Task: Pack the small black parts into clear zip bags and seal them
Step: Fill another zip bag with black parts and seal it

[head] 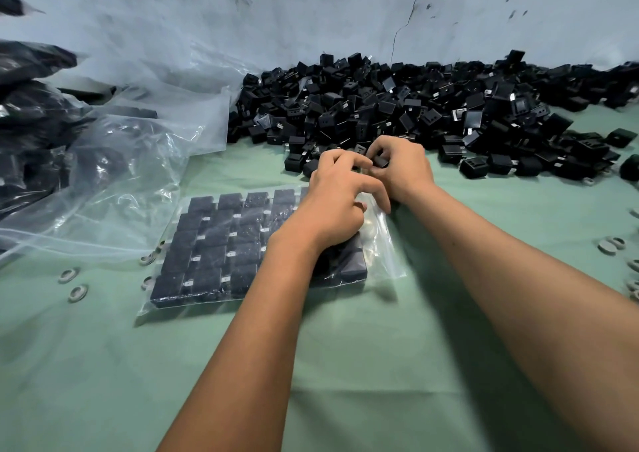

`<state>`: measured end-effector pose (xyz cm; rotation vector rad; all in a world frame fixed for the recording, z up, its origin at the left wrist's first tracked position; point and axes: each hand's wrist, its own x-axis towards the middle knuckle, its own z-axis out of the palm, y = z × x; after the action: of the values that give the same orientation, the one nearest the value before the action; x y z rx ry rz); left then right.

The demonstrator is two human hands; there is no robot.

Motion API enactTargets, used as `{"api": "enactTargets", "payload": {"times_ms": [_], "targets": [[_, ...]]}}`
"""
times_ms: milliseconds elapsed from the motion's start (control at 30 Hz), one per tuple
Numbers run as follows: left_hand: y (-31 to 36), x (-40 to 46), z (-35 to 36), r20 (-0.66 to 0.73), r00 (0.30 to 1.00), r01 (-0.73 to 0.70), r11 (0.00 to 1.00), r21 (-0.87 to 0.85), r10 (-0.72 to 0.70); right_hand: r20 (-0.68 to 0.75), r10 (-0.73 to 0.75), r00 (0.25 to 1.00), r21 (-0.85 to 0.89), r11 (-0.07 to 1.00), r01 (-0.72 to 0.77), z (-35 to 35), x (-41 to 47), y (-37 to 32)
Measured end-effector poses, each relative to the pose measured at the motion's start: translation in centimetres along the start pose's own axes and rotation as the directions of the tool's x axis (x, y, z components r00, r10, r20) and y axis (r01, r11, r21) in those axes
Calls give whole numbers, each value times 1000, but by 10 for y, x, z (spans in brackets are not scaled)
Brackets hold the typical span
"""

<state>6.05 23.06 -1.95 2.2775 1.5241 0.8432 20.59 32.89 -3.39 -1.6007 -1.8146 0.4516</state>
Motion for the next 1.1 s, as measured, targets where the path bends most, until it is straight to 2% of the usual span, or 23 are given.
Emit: {"api": "enactTargets", "payload": {"times_ms": [133, 167, 233, 333, 400, 467, 600, 767, 967, 1100], "targets": [[3, -4, -8, 90, 995, 53, 996, -70, -46, -22, 169, 985, 201, 966, -162, -23, -8, 11], [3, -5, -11, 99, 993, 65, 994, -84, -57, 33, 205, 978, 196, 959, -207, -33, -11, 15], [3, -7, -14, 98, 993, 76, 992, -102, -66, 235, 218, 947, 107, 963, -248, -54, -20, 21], [1, -7, -18, 65, 996, 63, 991, -120, -55, 564, 99, 820, 126, 971, -204, -73, -32, 22], [0, -7, -20, 46, 998, 53, 991, -123, -48, 700, 7, 714, 181, 966, -186, -79, -39, 20], [0, -8, -21, 24, 999, 45, 990, -133, -43, 775, -82, 626, 236, 957, -167, -78, -44, 17], [-1, -8, -23, -21, 999, 28, 989, -145, -31, 846, -183, 500, 308, 935, -178, -73, -48, 13], [0, -7, -24, -43, 998, 32, 989, -145, -39, 880, -238, 411, 317, 939, -133, -65, -50, 9], [0, -6, -23, -58, 997, 32, 987, -160, -42, 888, -223, 402, 286, 953, -102, -64, -49, 6], [-3, -6, -23, -65, 997, 23, 984, -179, -35, 890, -238, 389, 323, 931, -169, -68, -50, 7]]}}
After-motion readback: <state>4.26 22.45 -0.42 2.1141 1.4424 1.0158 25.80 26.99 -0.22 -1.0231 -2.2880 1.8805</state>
